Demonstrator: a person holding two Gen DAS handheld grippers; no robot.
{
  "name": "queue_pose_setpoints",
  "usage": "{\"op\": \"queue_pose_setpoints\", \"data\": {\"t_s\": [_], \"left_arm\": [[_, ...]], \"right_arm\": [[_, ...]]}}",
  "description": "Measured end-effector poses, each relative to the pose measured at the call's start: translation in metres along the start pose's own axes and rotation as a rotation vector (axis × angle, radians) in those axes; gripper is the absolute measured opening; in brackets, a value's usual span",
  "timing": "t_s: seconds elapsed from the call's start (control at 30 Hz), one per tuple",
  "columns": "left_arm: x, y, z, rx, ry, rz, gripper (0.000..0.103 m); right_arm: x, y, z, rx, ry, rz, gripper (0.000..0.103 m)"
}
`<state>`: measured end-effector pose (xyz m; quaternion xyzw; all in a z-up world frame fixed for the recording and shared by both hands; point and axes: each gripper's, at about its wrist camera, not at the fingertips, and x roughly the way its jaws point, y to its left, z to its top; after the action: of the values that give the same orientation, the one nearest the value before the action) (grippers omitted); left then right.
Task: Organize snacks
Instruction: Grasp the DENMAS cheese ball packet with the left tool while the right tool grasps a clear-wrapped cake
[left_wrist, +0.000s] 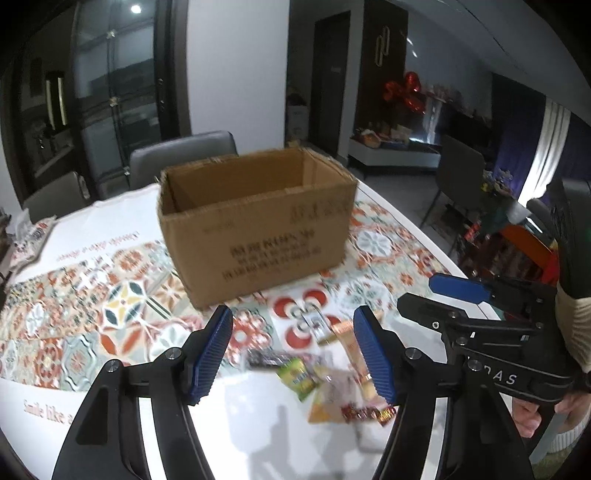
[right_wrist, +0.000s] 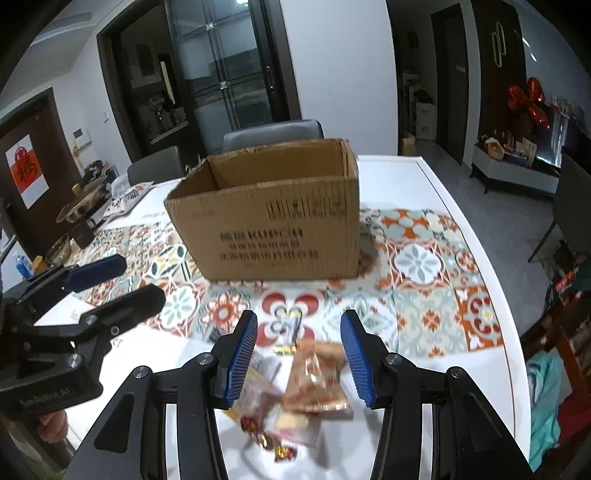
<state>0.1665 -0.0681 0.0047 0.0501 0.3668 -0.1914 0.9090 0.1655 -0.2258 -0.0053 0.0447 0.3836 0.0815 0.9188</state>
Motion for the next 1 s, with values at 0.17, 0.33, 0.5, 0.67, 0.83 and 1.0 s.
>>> {"op": "queue_pose_setpoints", "data": {"t_s": [0.17, 0.33, 0.5, 0.67, 0.83, 1.0], "left_arm": [[0.007, -0.009, -0.021, 0.021, 0.043, -0.027, 0.065], [0.015, -0.014, -0.037, 0.043, 0.077, -0.061, 0.064], [0.025, -0.018, -0.050, 0.067, 0.112, -0.096, 0.061], [0.039, -0.021, -0.058, 0.085, 0.128, -0.114, 0.059], [0.055, -0.021, -0.064, 0.089, 0.158, -0.133, 0.054], [0.069, -0.022, -0.068, 0.105, 0.181, -0.141, 0.052]], "right_arm": [[-0.002, 0.002, -0.023, -0.022, 0.030, 0.003, 0.048], [0.002, 0.005, -0.041, -0.038, 0.075, 0.017, 0.048], [0.012, 0.002, -0.060, -0.020, 0.120, 0.039, 0.048], [0.023, -0.001, -0.075, 0.006, 0.160, 0.049, 0.048], [0.030, -0.008, -0.083, 0.045, 0.173, 0.045, 0.048], [0.037, -0.012, -0.087, 0.062, 0.183, 0.041, 0.048]]}}
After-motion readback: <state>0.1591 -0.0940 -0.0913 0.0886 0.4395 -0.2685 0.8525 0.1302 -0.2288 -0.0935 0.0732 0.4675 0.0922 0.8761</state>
